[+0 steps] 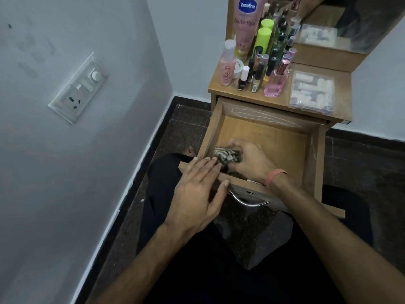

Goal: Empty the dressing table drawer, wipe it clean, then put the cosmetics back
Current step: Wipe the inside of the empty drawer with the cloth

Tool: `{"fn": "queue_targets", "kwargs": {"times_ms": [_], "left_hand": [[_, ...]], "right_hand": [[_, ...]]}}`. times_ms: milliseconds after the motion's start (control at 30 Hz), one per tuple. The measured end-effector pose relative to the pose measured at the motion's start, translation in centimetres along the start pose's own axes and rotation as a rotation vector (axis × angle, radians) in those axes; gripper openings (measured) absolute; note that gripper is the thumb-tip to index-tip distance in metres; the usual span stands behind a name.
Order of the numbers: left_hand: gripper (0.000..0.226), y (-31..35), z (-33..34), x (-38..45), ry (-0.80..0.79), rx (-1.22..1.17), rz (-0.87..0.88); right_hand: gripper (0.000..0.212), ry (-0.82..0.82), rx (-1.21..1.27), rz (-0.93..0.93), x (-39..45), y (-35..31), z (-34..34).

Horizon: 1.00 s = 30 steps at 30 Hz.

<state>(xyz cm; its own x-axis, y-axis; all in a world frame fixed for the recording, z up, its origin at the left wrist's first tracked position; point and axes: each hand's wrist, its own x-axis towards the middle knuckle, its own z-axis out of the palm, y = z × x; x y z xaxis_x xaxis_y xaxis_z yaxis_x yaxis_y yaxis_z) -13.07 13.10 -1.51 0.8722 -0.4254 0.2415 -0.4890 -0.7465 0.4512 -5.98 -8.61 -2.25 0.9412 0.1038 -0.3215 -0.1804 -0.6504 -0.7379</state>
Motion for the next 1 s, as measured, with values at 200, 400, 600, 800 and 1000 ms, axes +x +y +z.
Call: {"fn": "queue_targets", "kwargs": {"times_ms": [200, 400, 600, 800, 1000], "left_hand": [[0.048, -0.2, -0.2, -0.8, 0.071, -0.038, -0.001], [0.057, -0.1, -0.4, -0.9, 0.073, -0.136, -0.026], [0.055, -0.6, -0.1, -0.8, 0.101, -0.167, -0.002], [0.058, -0.2, -0.2, -0.8, 0.073, -0.189, -0.030], [0.059, -0.2, -0.4, -0.8, 0.077, -0.221, -0.034]], "right_hand": [[0.030, -0.002, 0.073, 0.003, 2.0, -1.5, 1.8], [0.026, -0.005, 0.106, -0.072, 1.0, -1.9, 1.1], [0.036, 0.182, -0.059, -0.033, 2.1, -3.4, 1.0], [0.032, 0.075, -0.048, -0.019, 2.3, -2.9, 1.4], [0.029, 0.141, -0.087, -0.090, 1.8, -2.7, 1.9]]}}
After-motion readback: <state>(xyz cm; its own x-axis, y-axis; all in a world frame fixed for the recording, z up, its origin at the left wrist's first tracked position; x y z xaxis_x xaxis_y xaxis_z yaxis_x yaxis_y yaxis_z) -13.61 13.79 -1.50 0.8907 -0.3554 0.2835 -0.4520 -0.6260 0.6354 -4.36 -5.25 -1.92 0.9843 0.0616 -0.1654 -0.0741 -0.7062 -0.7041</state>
